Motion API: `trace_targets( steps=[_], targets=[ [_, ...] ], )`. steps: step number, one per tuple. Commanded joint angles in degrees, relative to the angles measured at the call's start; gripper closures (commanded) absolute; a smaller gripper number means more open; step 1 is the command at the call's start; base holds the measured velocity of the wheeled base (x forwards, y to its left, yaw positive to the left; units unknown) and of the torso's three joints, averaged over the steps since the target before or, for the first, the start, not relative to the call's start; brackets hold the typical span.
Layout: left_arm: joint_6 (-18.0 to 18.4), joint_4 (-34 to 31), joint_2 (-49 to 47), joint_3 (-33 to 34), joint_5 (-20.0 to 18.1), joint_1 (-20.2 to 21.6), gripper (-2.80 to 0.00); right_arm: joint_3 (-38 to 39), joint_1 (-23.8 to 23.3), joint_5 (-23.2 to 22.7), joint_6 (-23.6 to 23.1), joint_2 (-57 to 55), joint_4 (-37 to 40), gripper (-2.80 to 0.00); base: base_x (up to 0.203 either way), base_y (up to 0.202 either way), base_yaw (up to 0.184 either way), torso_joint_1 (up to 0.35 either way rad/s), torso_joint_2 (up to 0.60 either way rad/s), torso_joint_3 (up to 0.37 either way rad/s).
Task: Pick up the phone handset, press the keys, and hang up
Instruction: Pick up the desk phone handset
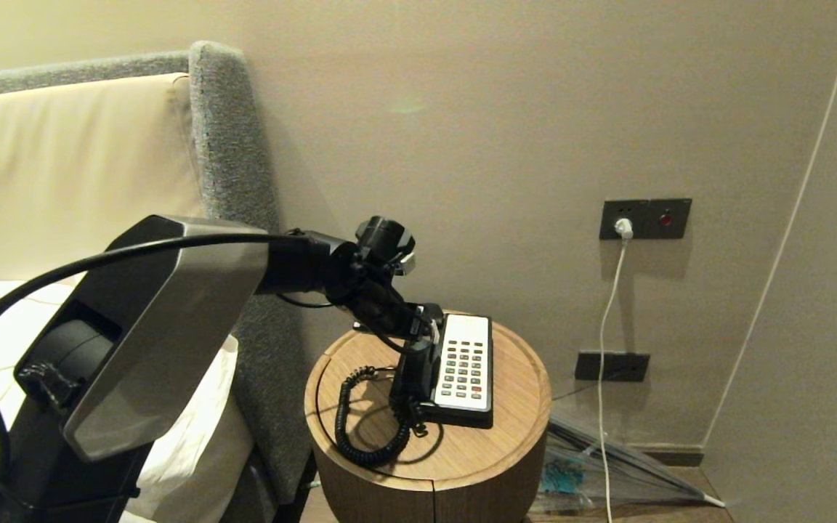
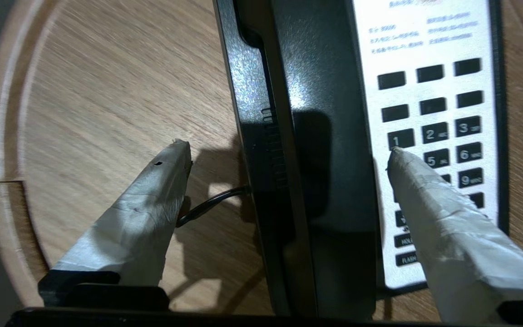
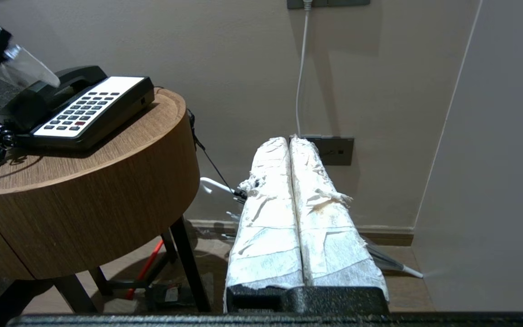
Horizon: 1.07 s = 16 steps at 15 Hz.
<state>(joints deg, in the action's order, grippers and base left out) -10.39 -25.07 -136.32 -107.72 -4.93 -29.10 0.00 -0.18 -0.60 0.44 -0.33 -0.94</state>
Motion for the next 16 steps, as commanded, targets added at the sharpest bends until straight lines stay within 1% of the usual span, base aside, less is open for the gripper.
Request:
trace_targets(
  steps=[1, 5, 16],
  targets=[
    [-0.58, -0.07, -1.55, -0.13, -0.25, 0.01, -2.8, 0.35, 0.01, -0.01, 0.0, -0.02, -0.03, 0.0, 0.0, 0.0, 0.0, 0.0, 0.0, 0.0],
    [-1.3, 2.39, -1.11, -0.3, -0.52, 0.1, -2.8, 0.35, 0.01, -0.01, -0.04, -0.02, -0.03, 0.0, 0.0, 0.0, 0.0, 0.0, 0.0, 0.0],
    [-1.47, 2.39, -1.49, -0.21, -0.61, -0.61, -2.8, 0.35, 0.01, -0.01, 0.0, -0.02, -0.03, 0.0, 0.0, 0.0, 0.0, 0.0, 0.0, 0.0]
  ],
)
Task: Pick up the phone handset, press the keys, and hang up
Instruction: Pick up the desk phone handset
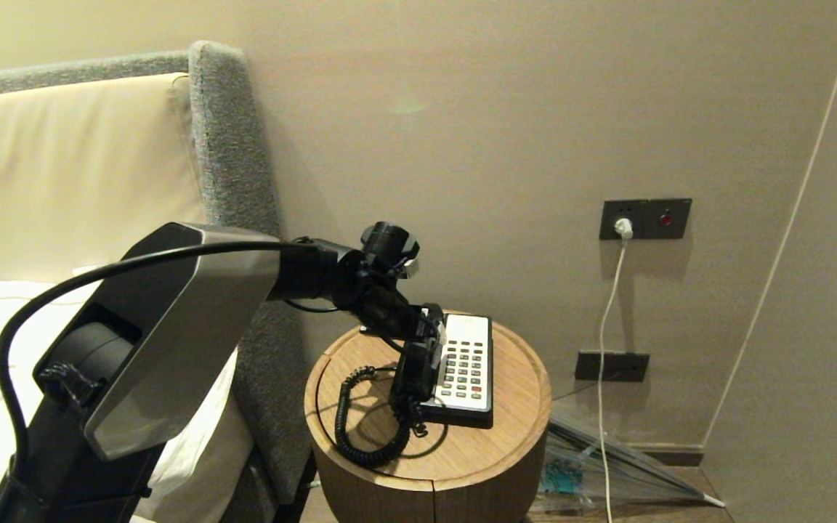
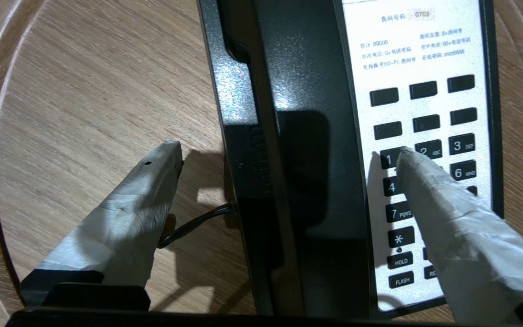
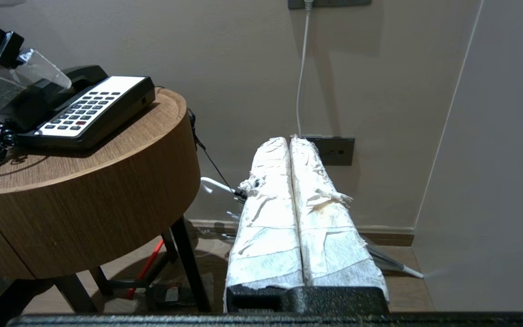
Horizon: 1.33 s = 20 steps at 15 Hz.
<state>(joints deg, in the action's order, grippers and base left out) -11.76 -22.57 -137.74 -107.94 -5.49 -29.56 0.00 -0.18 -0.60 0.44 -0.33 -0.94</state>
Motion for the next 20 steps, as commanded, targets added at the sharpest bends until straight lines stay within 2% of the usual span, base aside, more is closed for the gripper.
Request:
trace_targets(
  steps=[1, 2, 16, 20],
  targets=[
    [-0.1, -0.11, -0.16, 0.01, -0.05, -0.24, -2.8, 0.35, 0.01, -0.02, 0.0, -0.02, -0.03, 0.0, 0.0, 0.0, 0.0, 0.0, 0.0, 0.0],
    [-0.1, -0.11, -0.25, 0.01, -0.05, -0.24, 0.0, 0.35, 0.01, -0.02, 0.0, -0.02, -0.11, 0.0, 0.0, 0.0, 0.0, 0.0, 0.0, 0.0],
    [-1.13, -0.17, 1.32, 0.01, 0.09, -0.68, 0.0, 0.35, 0.01, -0.02, 0.0, -0.02, -0.03, 0.0, 0.0, 0.0, 0.0, 0.0, 0.0, 0.0],
    [-4.66, -0.4, 6.64, 0.09, 0.12, -0.68, 0.0, 0.35, 0.01, -0.02, 0.0, -0.02, -0.03, 0.0, 0.0, 0.0, 0.0, 0.0, 0.0, 0.0]
  ],
)
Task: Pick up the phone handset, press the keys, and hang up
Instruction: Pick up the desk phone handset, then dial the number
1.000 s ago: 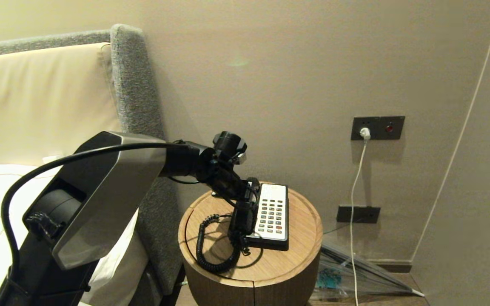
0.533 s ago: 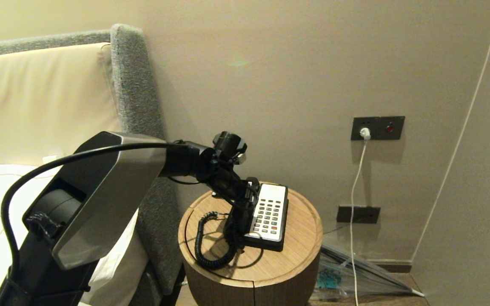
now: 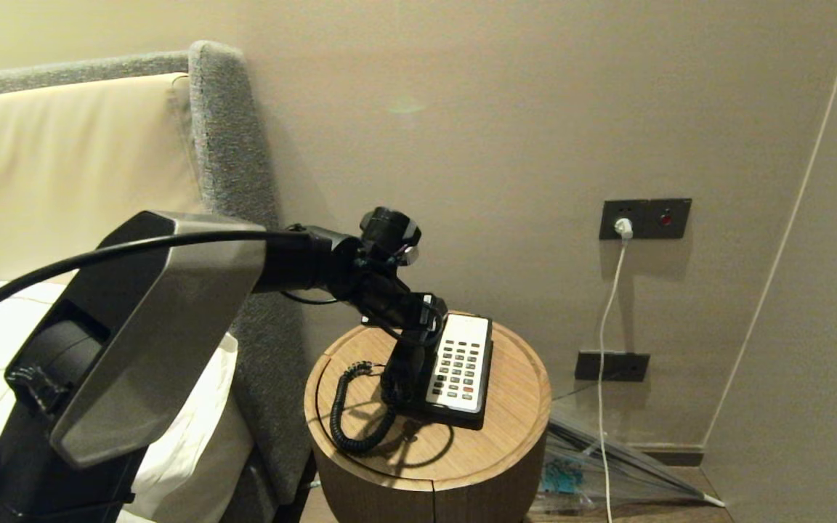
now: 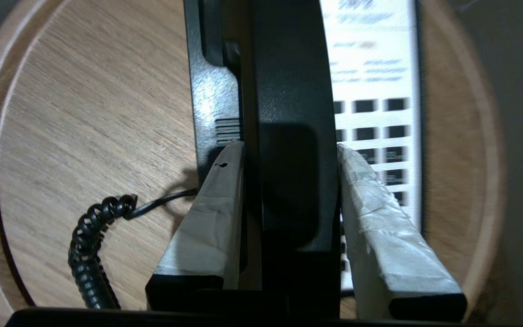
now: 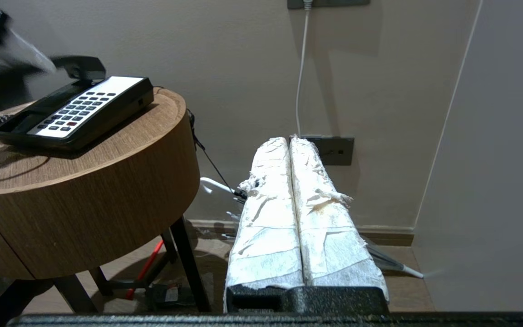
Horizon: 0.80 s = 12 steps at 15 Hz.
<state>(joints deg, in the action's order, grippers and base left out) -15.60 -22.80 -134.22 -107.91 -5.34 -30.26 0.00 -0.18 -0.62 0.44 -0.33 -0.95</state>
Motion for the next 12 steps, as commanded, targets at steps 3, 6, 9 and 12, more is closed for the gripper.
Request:
trace_targets(
  steps=[3, 6, 9, 12],
  targets=[
    [-4.24, -0.47, 8.72, 0.55, -0.1, 0.02, 0.0, 0.35, 0.01, 0.01, 0.0, -0.02, -0.01, 0.0, 0.0, 0.0, 0.0, 0.0, 0.0, 0.0],
    [-6.97, -0.46, 15.05, 3.54, -0.11, 0.07, 0.0, 0.35, 0.01, 0.01, 0.0, -0.02, -0.01, 0.0, 0.0, 0.0, 0.0, 0.0, 0.0, 0.0],
    [-9.53, 0.05, 21.43, 8.08, -0.32, 0.62, 0.0, 0.35, 0.01, 0.01, -0.07, -0.02, -0.04, 0.0, 0.0, 0.0, 0.0, 0.0, 0.0, 0.0],
    [-15.4, 0.24, 28.93, 13.86, -3.39, 2.79, 0.0, 0.35, 0.01, 0.01, 0.0, -0.02, -0.01, 0.0, 0.0, 0.0, 0.0, 0.0, 0.0, 0.0]
  ],
)
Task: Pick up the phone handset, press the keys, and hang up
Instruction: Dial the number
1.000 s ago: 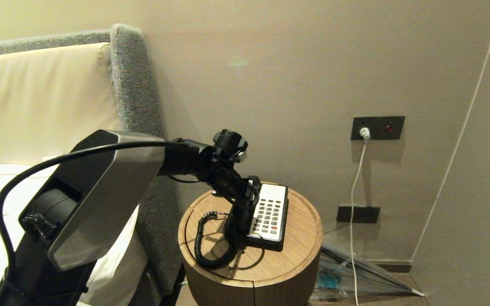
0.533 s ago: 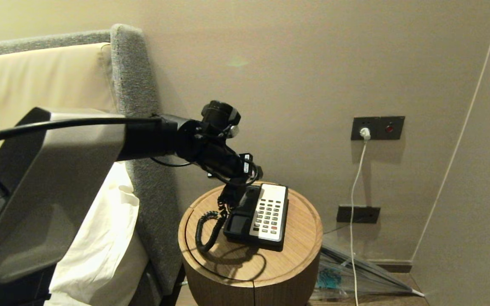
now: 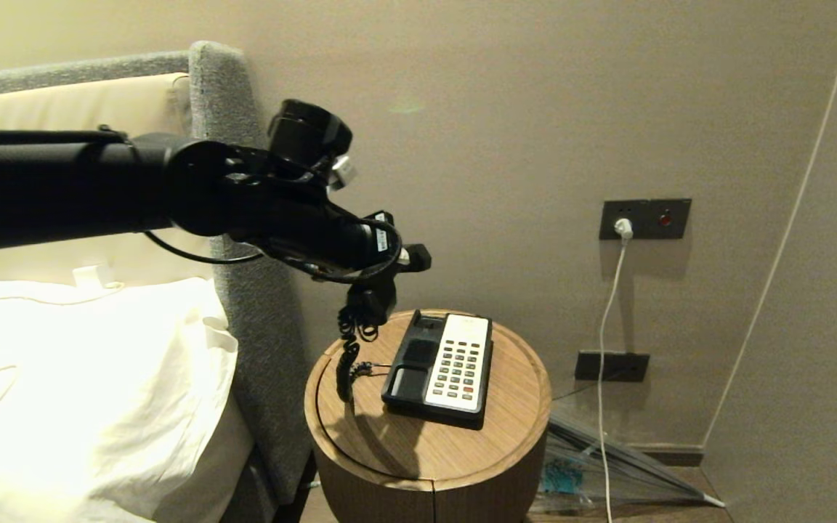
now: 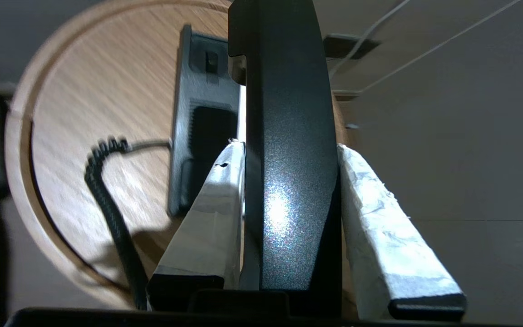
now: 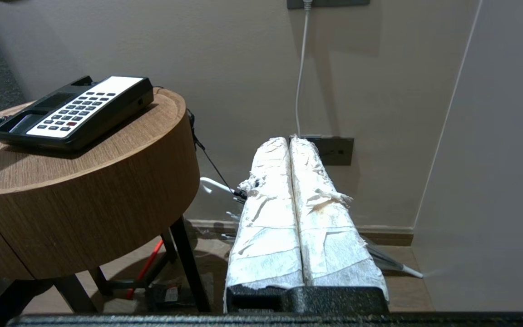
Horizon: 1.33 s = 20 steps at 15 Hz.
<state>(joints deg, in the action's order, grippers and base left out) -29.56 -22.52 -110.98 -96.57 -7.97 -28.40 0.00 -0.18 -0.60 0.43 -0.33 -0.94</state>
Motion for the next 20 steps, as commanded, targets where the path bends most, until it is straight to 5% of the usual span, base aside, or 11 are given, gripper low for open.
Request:
trace_targets(
  steps=[1, 8, 12, 20],
  targets=[
    [-3.72, 0.41, 8.62, 4.8, -2.21, 2.29, 0.0, 0.28, 0.01, -0.02, 0.01, -0.02, -0.11, 0.0, 0.0, 0.0, 0.0, 0.0, 0.0, 0.0],
    [-15.88, 6.8, 26.75, 16.8, -15.73, 16.26, 0.0, 0.35, 0.01, -0.02, 0.01, -0.02, -0.03, 0.0, 0.0, 0.0, 0.0, 0.0, 0.0, 0.0],
    [-27.07, 13.22, 30.58, 18.54, -19.97, 21.78, 0.0, 0.35, 0.01, -0.02, 0.01, -0.02, -0.03, 0.0, 0.0, 0.0, 0.0, 0.0, 0.0, 0.0],
    [-26.54, 13.79, 32.3, 22.31, -19.54, 22.07, 0.0, 0.35, 0.01, -0.02, 0.01, -0.02, -0.06, 0.0, 0.0, 0.0, 0.0, 0.0, 0.0, 0.0]
  ],
)
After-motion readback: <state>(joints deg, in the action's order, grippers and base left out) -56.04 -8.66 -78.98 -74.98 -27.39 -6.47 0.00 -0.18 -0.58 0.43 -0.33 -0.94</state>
